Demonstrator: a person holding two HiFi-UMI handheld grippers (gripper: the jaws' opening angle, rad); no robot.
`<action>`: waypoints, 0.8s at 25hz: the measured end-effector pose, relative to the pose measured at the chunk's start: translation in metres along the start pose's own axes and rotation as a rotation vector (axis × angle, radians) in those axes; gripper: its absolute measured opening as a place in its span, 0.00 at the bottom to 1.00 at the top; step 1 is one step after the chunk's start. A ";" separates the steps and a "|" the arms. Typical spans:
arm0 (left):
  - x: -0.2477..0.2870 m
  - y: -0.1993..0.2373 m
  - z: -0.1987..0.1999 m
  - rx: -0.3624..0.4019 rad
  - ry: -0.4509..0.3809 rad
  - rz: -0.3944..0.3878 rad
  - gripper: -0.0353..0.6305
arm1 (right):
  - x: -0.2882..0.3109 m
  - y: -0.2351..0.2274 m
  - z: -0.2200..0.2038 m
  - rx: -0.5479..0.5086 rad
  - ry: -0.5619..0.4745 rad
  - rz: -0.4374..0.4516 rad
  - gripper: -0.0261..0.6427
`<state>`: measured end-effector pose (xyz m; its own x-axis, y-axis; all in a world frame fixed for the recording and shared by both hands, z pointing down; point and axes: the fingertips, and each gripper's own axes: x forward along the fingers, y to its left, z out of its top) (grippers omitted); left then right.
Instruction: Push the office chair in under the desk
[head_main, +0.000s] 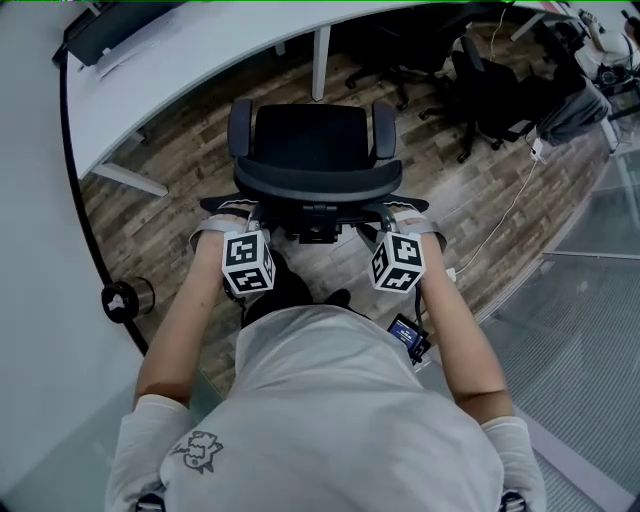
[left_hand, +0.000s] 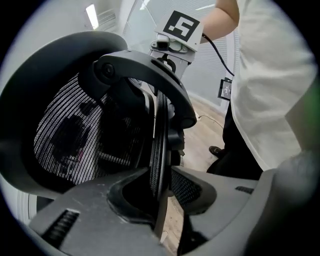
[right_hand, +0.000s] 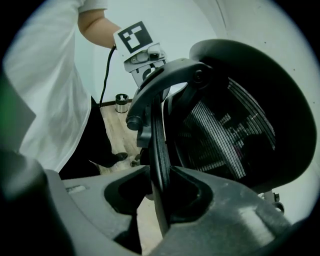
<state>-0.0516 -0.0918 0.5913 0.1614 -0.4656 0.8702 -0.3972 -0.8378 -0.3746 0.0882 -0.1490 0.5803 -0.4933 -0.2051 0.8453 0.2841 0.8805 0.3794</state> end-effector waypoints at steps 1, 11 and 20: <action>-0.001 0.003 -0.008 -0.011 0.003 0.000 0.22 | 0.006 -0.004 0.007 -0.006 0.001 0.007 0.22; -0.011 0.059 -0.100 -0.093 0.036 0.023 0.22 | 0.069 -0.061 0.087 -0.063 -0.016 0.034 0.23; -0.021 0.099 -0.179 -0.141 0.068 0.070 0.23 | 0.120 -0.101 0.157 -0.105 -0.024 0.052 0.23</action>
<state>-0.2560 -0.1139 0.5937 0.0694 -0.4971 0.8649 -0.5289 -0.7535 -0.3906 -0.1292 -0.1956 0.5845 -0.4945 -0.1486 0.8564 0.3941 0.8398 0.3733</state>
